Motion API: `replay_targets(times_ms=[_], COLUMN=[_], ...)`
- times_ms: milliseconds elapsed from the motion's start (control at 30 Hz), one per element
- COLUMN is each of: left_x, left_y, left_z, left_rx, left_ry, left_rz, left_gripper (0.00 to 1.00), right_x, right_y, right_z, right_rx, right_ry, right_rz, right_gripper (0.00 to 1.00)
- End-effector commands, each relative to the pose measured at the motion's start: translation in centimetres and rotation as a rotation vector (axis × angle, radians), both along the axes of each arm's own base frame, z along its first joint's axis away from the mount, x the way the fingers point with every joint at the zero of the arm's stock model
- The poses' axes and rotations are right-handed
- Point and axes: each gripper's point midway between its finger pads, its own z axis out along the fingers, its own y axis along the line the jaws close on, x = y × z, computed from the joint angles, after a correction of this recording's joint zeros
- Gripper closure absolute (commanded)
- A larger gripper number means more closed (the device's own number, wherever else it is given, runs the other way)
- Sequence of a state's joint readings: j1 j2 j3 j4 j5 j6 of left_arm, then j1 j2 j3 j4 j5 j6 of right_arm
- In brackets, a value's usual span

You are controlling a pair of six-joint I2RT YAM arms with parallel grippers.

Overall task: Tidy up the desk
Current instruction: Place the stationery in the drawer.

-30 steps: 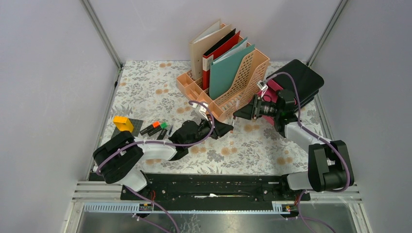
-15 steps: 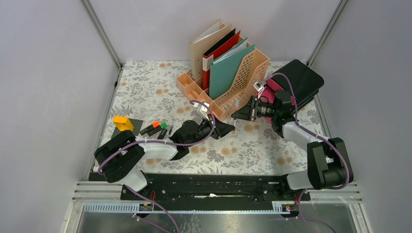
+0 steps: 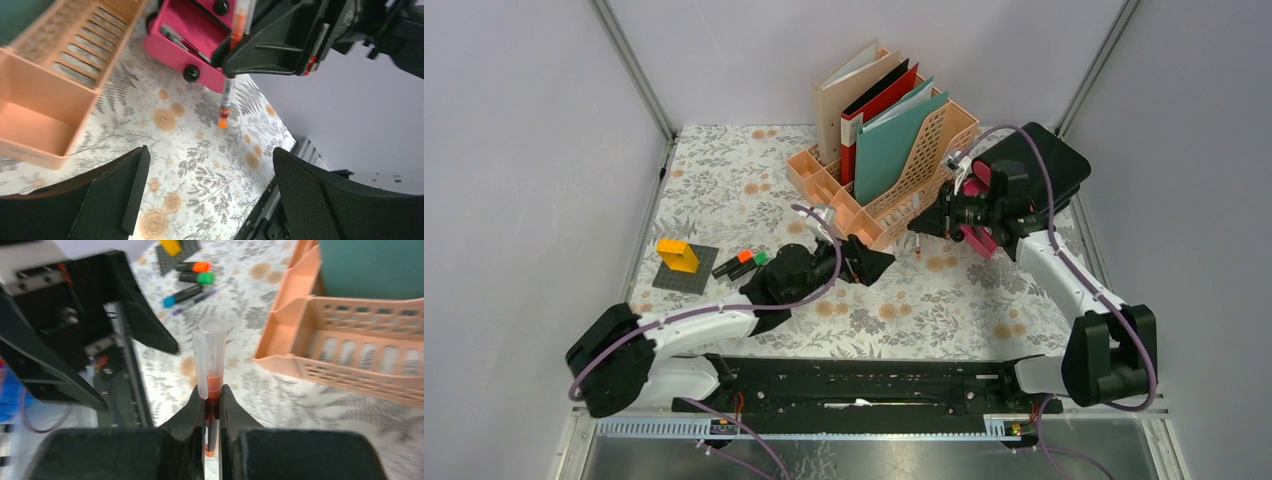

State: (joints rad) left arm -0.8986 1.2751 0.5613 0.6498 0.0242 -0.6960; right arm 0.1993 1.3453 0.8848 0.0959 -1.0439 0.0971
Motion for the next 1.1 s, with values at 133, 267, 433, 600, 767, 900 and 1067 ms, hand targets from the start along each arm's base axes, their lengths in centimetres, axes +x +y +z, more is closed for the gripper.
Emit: replay_targets(times_ms=[133, 267, 433, 600, 767, 900, 1067], left_x=[2.1, 2.3, 2.6, 2.5, 2.4, 2.5, 2.6], left_y=[7.8, 9.5, 10.5, 11.2, 11.7, 12.0, 12.1], left_z=[-1.5, -1.5, -1.8, -2.5, -3.0, -3.2, -3.1], left_rx=[0.233, 0.252, 0.291, 0.31, 0.311, 0.322, 0.325], left_ry=[-0.083, -0.081, -0.074, -0.062, -0.05, -0.048, -0.046], left_rz=[0.244, 0.276, 0.297, 0.309, 0.324, 0.33, 0.335], left_gripper=[0.01, 0.01, 0.01, 0.01, 0.01, 0.01, 0.01], right_x=[3.6, 5.5, 7.7, 9.6, 10.5, 11.1, 11.8], right_y=[-8.6, -12.7, -16.0, -18.6, -19.4, -19.9, -20.4], right_z=[0.2, 0.1, -0.6, -2.1, -3.9, -5.5, -6.7], right_rx=[-0.438, -0.604, -0.783, -0.933, -0.991, -1.043, -1.088], right_ry=[-0.259, -0.295, -0.306, -0.286, -0.254, -0.237, -0.219], right_rz=[-0.234, -0.378, -0.468, -0.507, -0.515, -0.51, -0.509], right_gripper=[1.0, 1.0, 1.0, 0.99, 0.95, 0.95, 0.82])
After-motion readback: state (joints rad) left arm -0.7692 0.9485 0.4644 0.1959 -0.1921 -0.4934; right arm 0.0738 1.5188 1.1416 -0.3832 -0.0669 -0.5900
